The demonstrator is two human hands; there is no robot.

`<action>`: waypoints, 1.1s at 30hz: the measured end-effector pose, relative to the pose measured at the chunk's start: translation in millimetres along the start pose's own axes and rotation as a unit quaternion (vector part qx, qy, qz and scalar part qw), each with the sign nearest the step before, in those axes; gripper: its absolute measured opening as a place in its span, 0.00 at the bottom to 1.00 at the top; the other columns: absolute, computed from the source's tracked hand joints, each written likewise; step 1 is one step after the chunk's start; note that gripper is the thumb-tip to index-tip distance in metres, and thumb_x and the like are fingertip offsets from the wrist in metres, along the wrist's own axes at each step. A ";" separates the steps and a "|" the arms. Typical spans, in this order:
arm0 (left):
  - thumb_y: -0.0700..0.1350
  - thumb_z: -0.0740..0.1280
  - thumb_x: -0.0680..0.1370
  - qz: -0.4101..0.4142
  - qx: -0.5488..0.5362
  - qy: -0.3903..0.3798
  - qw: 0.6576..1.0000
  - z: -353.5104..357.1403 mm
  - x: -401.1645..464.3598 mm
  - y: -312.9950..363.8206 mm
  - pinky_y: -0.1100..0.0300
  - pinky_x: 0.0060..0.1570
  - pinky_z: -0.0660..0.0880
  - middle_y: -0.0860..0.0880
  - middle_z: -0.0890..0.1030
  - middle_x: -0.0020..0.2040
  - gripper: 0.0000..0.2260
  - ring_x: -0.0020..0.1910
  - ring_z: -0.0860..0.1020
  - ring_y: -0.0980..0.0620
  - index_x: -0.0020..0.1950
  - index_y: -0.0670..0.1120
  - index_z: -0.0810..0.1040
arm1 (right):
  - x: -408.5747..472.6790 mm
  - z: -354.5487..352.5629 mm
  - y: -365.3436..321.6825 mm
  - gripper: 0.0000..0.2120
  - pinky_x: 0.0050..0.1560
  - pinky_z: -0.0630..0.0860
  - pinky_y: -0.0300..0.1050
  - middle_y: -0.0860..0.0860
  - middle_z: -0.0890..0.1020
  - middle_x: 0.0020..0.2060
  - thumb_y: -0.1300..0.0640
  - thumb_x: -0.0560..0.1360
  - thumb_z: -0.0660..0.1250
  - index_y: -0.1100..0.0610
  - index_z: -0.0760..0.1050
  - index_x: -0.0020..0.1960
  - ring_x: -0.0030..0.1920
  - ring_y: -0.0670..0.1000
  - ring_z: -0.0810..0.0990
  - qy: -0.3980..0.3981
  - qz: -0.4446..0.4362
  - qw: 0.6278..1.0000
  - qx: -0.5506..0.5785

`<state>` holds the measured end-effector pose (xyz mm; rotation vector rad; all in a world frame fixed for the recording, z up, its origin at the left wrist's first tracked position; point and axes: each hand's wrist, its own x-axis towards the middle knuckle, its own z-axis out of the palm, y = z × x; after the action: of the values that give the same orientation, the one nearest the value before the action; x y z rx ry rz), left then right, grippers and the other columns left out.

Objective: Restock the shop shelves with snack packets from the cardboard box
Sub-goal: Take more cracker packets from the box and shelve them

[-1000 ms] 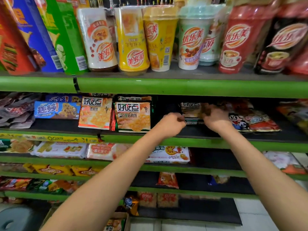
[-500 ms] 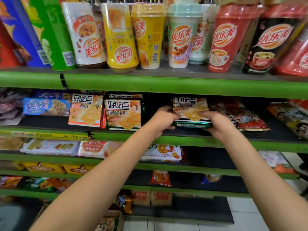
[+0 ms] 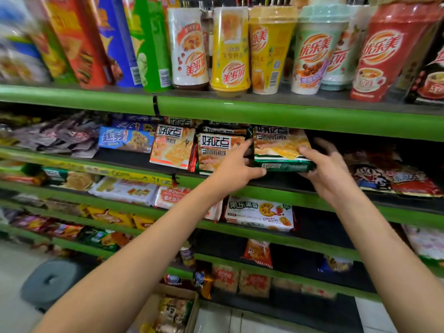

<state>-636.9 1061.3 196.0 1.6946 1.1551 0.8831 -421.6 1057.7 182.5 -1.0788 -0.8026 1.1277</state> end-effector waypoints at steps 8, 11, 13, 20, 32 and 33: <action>0.42 0.69 0.78 0.059 0.039 0.067 0.995 -44.4 -17.3 -7.7 0.52 0.60 0.76 0.53 0.81 0.61 0.25 0.55 0.80 0.54 0.74 0.49 0.70 | -21.3 31.0 12.1 0.42 0.61 0.75 0.41 0.48 0.79 0.62 0.63 0.61 0.80 0.57 0.67 0.72 0.62 0.47 0.79 -0.114 -0.120 0.971 -0.171; 0.43 0.68 0.79 0.051 0.066 0.085 0.993 -63.7 -14.4 -14.0 0.49 0.64 0.74 0.47 0.78 0.67 0.24 0.58 0.80 0.49 0.75 0.46 0.68 | -18.8 51.3 13.3 0.35 0.56 0.74 0.30 0.42 0.81 0.58 0.60 0.67 0.78 0.55 0.70 0.72 0.58 0.38 0.79 -0.112 -0.172 0.941 -0.270; 0.44 0.67 0.80 0.048 0.107 0.097 0.988 -77.2 -9.9 -17.3 0.48 0.69 0.69 0.44 0.74 0.71 0.24 0.67 0.74 0.46 0.76 0.44 0.67 | -11.9 65.7 13.6 0.32 0.62 0.73 0.35 0.44 0.81 0.60 0.55 0.70 0.77 0.55 0.71 0.72 0.61 0.39 0.78 -0.109 -0.192 0.925 -0.310; 0.50 0.65 0.81 0.029 0.234 0.122 0.964 -116.0 11.3 -23.3 0.55 0.63 0.67 0.34 0.70 0.71 0.24 0.68 0.71 0.39 0.71 0.35 0.70 | 10.5 102.3 19.9 0.39 0.70 0.64 0.45 0.52 0.73 0.72 0.42 0.69 0.75 0.58 0.68 0.74 0.71 0.51 0.70 -0.064 -0.184 0.908 -0.372; 0.46 0.65 0.82 0.018 0.115 0.094 0.989 -130.5 48.3 -25.9 0.62 0.54 0.67 0.44 0.78 0.65 0.18 0.62 0.75 0.46 0.69 0.40 0.74 | 31.9 126.6 13.7 0.31 0.67 0.69 0.45 0.53 0.76 0.69 0.42 0.73 0.72 0.55 0.71 0.71 0.68 0.54 0.73 -0.024 -0.159 0.892 -0.423; 0.46 0.65 0.82 0.014 0.105 0.093 0.990 -130.6 50.9 -26.7 0.62 0.55 0.67 0.43 0.77 0.67 0.18 0.63 0.75 0.45 0.69 0.40 0.73 | 33.5 128.1 13.9 0.31 0.67 0.69 0.44 0.53 0.75 0.69 0.43 0.73 0.72 0.55 0.71 0.71 0.68 0.55 0.73 -0.022 -0.154 0.890 -0.428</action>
<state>-745.9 1149.3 222.4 1.8298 1.3931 0.9811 -534.4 1123.8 207.7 -1.5674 -1.5221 0.5010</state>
